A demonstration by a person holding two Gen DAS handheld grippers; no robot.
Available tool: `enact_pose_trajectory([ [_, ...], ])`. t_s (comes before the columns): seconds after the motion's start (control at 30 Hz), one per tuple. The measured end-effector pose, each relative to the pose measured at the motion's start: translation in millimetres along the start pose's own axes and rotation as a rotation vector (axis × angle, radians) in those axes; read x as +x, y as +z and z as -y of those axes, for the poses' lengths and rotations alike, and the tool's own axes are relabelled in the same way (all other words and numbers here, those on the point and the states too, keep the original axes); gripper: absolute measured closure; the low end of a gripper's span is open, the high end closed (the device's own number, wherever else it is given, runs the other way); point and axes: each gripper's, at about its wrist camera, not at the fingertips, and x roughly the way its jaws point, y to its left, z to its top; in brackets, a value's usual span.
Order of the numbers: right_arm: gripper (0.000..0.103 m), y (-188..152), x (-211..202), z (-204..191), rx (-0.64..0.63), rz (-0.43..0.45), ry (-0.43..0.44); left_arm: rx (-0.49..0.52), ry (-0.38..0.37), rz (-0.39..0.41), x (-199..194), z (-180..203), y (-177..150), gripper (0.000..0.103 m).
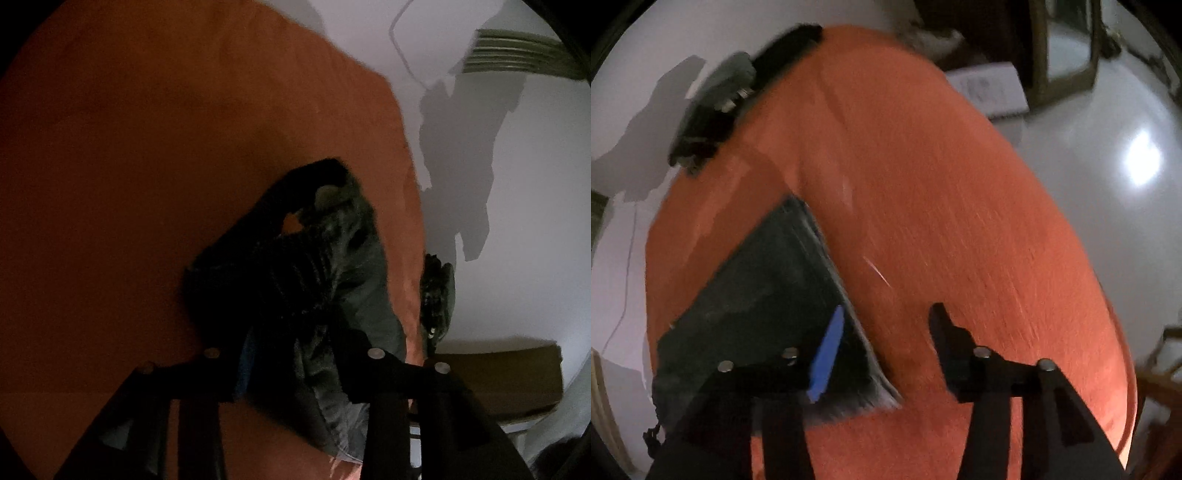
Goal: Fold clothes
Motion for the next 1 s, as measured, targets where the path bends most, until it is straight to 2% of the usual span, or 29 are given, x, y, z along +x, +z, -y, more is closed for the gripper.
enact_pose_trajectory([
  [0.1, 0.046, 29.2, 16.3, -37.4, -0.068, 0.003, 0.026, 0.027, 0.011, 0.028, -13.3, 6.3, -1.8, 0.061],
  [0.2, 0.046, 43.7, 52.9, -80.1, -0.192, -0.034, -0.005, 0.017, 0.015, 0.079, -23.0, 10.0, -1.0, 0.06],
  [0.3, 0.046, 57.5, 97.0, -112.8, -0.303, -0.096, -0.105, 0.009, 0.023, 0.147, -37.3, 13.3, 1.5, 0.06],
  [0.37, 0.078, 61.3, 117.6, -128.2, -0.352, -0.086, -0.238, 0.011, 0.043, 0.185, -43.8, 18.4, 3.9, 0.06],
  [0.4, 0.088, 62.5, 114.3, -130.7, -0.333, -0.058, -0.236, 0.019, 0.063, 0.203, -43.2, 26.0, 5.6, 0.06],
  [0.53, 0.089, 62.9, 91.8, -144.3, -0.288, 0.063, -0.215, 0.079, 0.106, 0.226, -43.7, 50.7, 10.1, 0.06],
  [0.6, 0.089, 61.2, 78.4, -153.3, -0.283, 0.126, -0.203, 0.142, 0.156, 0.262, -40.1, 76.4, 11.7, 0.06],
  [0.67, 0.089, 63.6, 67.0, -151.9, -0.258, 0.167, -0.198, 0.198, 0.199, 0.315, -45.4, 91.4, 12.3, 0.06],
  [0.77, 0.089, 69.1, 65.9, -152.6, -0.246, 0.196, -0.219, 0.259, 0.205, 0.356, -46.0, 109.2, 11.3, 0.06],
  [0.87, 0.089, 75.2, 90.1, -149.3, -0.23, 0.146, -0.244, 0.3, 0.205, 0.327, -25.8, 121.8, 10.4, 0.06],
  [1.0, 0.087, 67.1, 83.3, -182.8, -0.303, 0.187, -0.24, 0.315, 0.226, 0.259, -5.6, 119.0, 6.1, 0.06],
])
